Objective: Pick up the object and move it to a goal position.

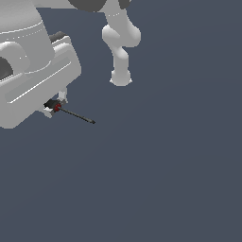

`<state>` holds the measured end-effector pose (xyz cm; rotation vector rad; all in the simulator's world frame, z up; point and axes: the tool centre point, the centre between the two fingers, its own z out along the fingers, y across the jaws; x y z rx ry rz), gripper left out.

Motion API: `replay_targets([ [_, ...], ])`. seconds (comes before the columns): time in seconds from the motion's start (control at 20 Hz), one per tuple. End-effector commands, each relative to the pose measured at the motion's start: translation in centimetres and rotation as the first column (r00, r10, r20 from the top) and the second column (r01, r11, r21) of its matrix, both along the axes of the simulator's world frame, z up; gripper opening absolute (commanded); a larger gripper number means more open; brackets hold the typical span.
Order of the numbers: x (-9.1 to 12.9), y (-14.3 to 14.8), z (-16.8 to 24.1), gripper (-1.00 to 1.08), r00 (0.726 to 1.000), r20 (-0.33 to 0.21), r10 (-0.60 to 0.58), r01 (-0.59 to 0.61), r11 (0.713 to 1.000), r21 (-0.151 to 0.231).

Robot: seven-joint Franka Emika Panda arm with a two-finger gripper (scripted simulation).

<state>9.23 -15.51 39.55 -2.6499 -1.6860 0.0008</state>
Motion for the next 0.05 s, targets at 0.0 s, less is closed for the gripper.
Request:
replay_targets([
  [0.0,0.03,-0.04,0.15,-1.00,1.000,0.001,0.000,0.000,1.000,0.000],
])
